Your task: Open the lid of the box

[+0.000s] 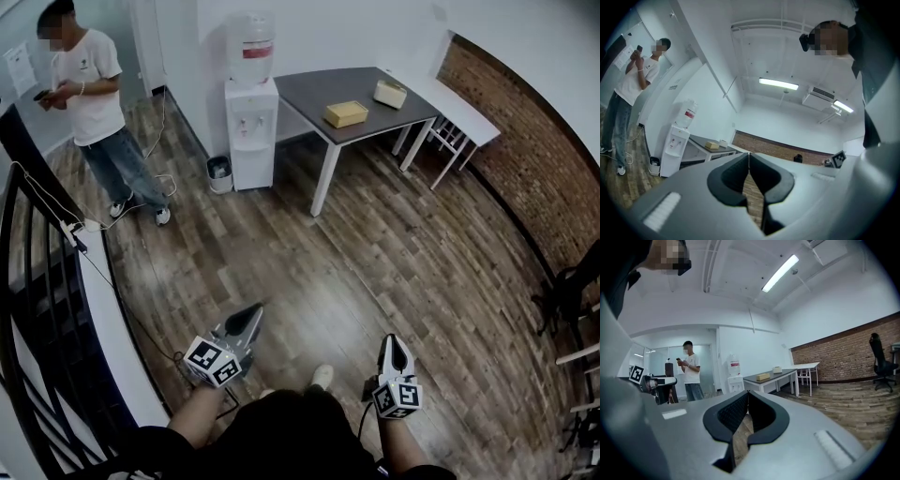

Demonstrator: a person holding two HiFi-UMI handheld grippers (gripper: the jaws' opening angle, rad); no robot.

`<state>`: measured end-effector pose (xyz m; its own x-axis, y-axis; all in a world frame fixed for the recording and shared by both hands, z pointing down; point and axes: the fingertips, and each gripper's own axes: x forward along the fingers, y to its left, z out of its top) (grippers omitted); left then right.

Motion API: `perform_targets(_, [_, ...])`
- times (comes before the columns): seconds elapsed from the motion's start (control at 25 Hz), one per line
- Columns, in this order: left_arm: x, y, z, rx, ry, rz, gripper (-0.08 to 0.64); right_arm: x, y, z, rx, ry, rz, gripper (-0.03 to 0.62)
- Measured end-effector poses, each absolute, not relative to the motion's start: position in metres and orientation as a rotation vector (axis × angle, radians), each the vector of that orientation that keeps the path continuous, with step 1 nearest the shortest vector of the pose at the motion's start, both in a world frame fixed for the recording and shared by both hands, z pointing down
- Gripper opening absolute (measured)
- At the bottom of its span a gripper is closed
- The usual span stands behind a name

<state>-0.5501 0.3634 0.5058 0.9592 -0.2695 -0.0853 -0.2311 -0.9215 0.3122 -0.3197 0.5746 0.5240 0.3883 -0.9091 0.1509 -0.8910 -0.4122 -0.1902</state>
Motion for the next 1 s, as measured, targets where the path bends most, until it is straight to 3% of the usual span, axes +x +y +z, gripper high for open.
perform_targets(0.48, [-0.448,0.319,0.49,2.836,-0.439,-0.214,0.008,-0.207,0.515,0.529,-2.475,1.72,-0.312,0.003])
perform_targets(1.0, [-0.322,0.301,0.471,2.891,-0.463,-0.224,0.008,-0.083,0.521,0.513,-2.48,1.63,-0.225,0.003])
